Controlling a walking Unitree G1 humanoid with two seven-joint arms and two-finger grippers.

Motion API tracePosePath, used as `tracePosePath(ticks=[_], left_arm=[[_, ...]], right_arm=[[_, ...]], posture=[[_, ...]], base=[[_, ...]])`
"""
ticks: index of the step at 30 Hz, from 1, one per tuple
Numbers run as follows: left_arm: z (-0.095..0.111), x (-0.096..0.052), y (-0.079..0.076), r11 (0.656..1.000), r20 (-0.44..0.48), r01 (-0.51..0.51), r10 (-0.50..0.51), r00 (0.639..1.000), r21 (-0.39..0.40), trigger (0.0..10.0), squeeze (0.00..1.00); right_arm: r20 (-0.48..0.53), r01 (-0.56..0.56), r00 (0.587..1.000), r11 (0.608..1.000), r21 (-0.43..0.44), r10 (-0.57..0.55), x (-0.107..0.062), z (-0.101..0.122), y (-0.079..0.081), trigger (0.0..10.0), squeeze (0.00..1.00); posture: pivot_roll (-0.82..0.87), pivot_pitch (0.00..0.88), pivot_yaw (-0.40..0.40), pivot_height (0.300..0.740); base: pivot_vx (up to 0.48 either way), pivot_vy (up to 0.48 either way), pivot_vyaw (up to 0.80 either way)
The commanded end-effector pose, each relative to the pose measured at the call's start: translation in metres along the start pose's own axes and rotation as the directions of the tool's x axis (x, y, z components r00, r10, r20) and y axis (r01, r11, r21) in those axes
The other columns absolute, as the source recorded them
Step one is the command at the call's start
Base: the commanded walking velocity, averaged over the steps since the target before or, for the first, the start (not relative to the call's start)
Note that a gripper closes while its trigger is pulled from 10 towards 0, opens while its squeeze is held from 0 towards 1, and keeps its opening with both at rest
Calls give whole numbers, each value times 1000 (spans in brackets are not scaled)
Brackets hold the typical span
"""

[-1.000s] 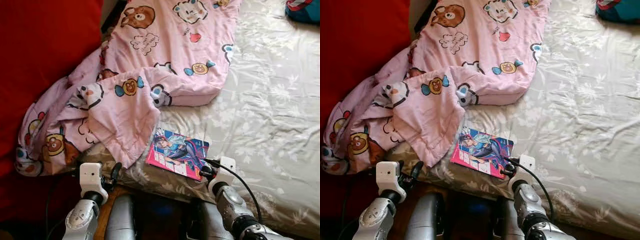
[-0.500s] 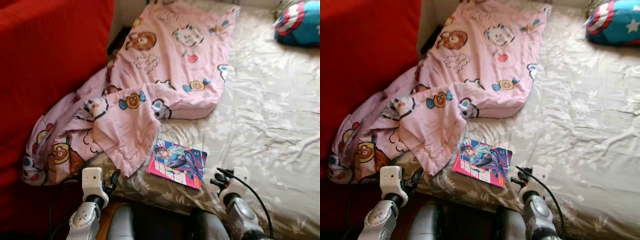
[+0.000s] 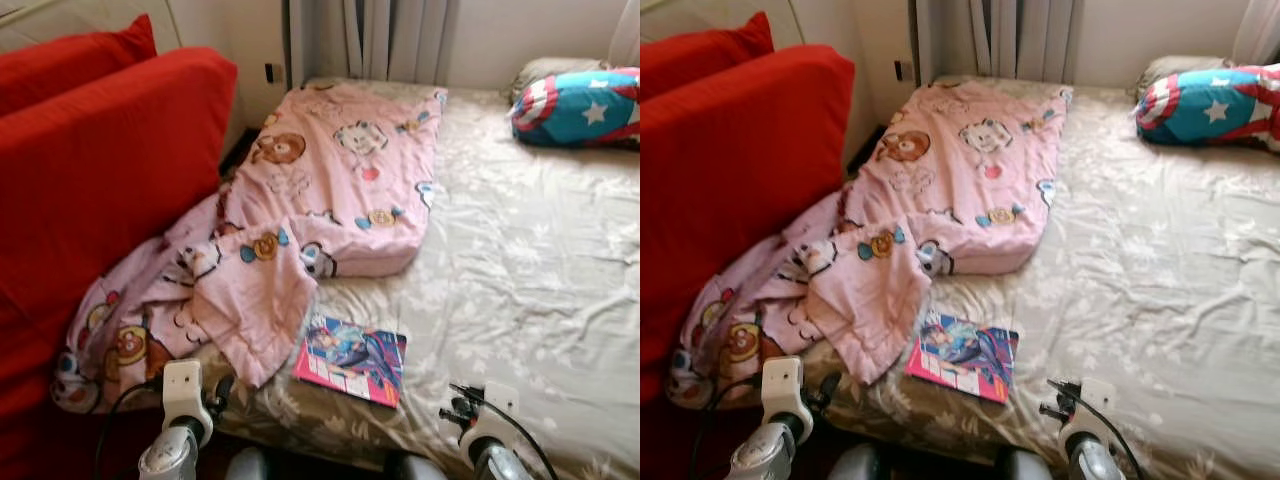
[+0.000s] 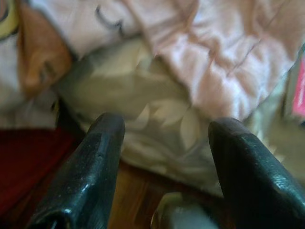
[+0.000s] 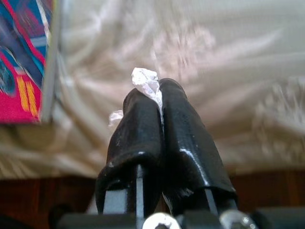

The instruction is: Clean up the room

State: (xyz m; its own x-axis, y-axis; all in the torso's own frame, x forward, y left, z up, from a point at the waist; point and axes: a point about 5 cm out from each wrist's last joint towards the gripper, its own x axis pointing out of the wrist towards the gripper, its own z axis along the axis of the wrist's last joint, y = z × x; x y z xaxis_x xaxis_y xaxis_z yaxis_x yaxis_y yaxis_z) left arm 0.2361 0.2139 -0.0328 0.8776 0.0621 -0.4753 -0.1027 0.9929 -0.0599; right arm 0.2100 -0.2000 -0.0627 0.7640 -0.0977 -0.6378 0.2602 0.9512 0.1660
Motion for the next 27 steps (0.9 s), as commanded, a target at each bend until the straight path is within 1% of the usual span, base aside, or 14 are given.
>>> tracePosePath(ticks=[1,4,9,12,17,19,21,27], left_arm=[[-6,-2,6,999,-41,-22,23,999,27,10000,0],[-14,-4,9,999,-88,-28,31,996,37,10000,0],[-20,-5,11,998,-137,-35,41,990,44,10000,0],[-29,-9,14,998,-188,-45,54,981,50,10000,0],[-35,-12,16,997,-222,-57,66,973,48,10000,0],[-41,-14,17,997,-248,-70,78,966,41,10000,0],[-43,-15,16,996,-260,-76,83,962,38,10000,0],[-50,-18,14,996,-288,-91,92,953,16,10000,0]], right_arm=[[-45,-27,999,999,-41,25,-1,-7,6,10000,0],[-114,-34,993,997,-62,27,-3,-19,8,10000,0],[-154,-8,988,999,-54,-1,-8,-31,6,10000,0],[-183,-6,983,997,-71,-7,-11,-39,4,10000,0],[-196,1,981,997,-75,-16,-13,-42,1,10000,0],[-226,-4,974,996,-91,-16,-13,-44,-1,10000,0],[-234,-2,972,996,-90,-19,-13,-44,-1,10000,0],[-234,-23,972,994,-110,-4,-11,-41,4,10000,0]], posture=[[-8,0,31,668],[-20,0,46,688],[-13,0,55,713],[-14,0,55,738],[-6,0,44,740],[-2,0,33,740],[0,0,29,740],[2,0,13,740]], base=[[0,0,0],[0,0,0],[0,0,0],[0,0,0],[0,0,0],[0,0,0],[0,0,0],[0,0,0]])
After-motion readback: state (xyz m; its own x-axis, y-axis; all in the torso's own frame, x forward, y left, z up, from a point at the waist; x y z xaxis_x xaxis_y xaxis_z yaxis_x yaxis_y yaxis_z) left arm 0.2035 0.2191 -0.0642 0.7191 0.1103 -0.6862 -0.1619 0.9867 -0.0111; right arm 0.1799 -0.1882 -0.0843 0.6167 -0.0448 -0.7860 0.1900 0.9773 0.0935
